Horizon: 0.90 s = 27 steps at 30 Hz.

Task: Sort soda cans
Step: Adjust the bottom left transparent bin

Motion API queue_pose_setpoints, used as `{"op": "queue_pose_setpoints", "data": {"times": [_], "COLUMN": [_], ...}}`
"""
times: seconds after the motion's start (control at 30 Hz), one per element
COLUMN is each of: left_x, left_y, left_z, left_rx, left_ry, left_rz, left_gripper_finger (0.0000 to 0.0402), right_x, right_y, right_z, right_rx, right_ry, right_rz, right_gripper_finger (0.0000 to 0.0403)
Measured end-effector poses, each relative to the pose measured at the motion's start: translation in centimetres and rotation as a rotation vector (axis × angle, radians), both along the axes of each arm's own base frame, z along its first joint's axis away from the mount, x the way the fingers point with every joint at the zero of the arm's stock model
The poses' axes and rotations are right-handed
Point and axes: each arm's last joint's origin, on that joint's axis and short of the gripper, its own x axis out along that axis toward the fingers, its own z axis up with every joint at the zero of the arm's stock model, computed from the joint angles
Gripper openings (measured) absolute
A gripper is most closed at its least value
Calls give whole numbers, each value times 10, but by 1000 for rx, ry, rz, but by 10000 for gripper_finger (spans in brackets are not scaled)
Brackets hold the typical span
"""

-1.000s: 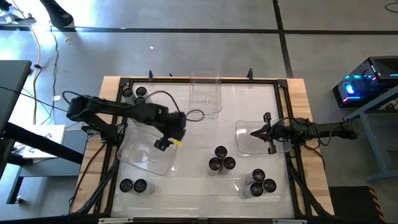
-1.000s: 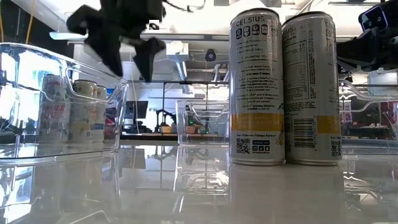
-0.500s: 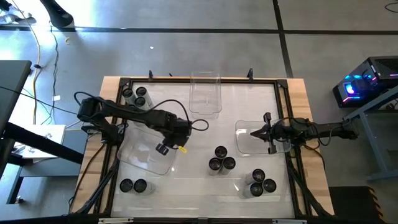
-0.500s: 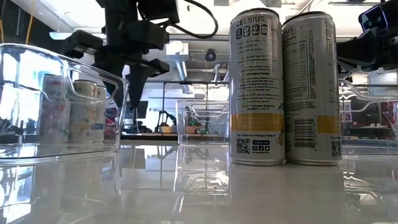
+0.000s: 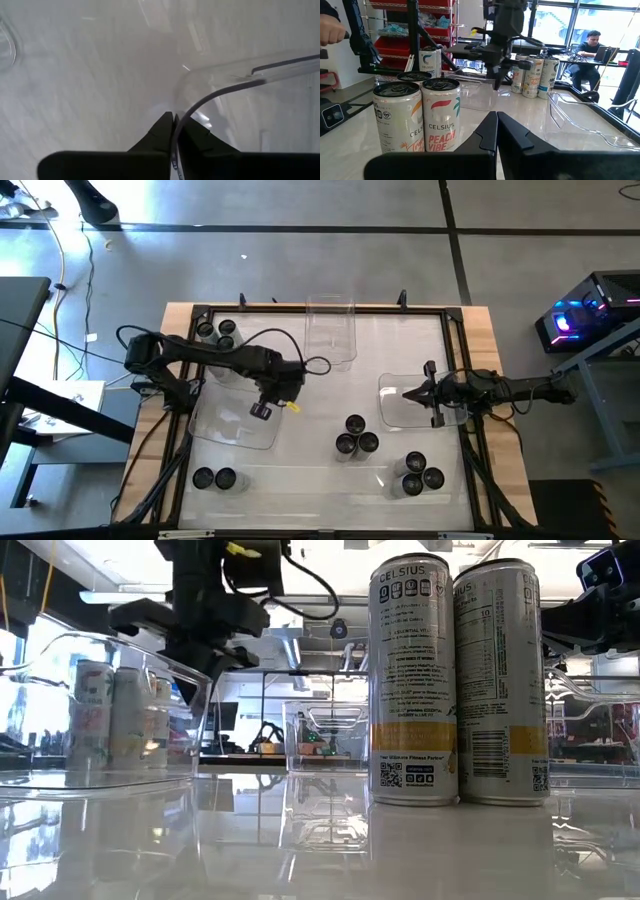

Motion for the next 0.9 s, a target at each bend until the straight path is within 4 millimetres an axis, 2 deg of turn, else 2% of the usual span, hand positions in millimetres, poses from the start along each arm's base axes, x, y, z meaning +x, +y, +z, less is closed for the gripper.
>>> {"op": "queue_pose_setpoints", "data": {"times": [0.3, 0.67, 0.77, 0.9], "left_x": [-2, -3, -3, -4], "left_y": [28, 35, 35, 35], "left_z": [0, 0, 0, 0], "left_rx": [6, 5, 4, 3], "left_ry": [-12, -11, -6, 3], "left_rz": [116, 177, 200, 228], "left_gripper_finger": [8, 10, 24, 67], "right_x": [0, 0, 0, 0], "right_y": [0, 0, 0, 0], "right_z": [0, 0, 0, 0], "right_rx": [0, 0, 0, 0], "right_ry": [0, 0, 0, 0], "right_rz": [0, 0, 0, 0], "right_gripper_finger": [0, 0, 0, 0]}}
